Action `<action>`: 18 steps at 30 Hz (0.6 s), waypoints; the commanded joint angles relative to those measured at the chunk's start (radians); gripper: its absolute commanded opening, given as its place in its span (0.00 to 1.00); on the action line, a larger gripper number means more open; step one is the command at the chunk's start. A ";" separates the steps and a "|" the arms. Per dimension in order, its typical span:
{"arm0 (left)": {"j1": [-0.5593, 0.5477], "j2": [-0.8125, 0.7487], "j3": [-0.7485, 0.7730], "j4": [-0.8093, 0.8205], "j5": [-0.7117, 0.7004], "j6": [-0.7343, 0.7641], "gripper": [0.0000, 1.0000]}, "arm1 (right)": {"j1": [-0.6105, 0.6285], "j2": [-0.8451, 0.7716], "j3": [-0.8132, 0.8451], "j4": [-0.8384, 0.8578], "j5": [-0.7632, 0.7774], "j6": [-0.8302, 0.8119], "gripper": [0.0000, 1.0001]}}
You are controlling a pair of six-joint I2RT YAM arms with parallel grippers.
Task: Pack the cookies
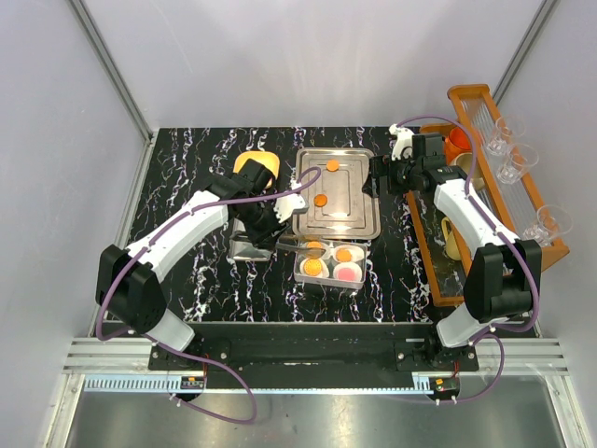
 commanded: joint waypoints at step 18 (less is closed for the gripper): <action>-0.001 -0.065 0.029 0.057 -0.004 -0.012 0.50 | -0.004 -0.021 -0.014 0.055 -0.013 0.008 1.00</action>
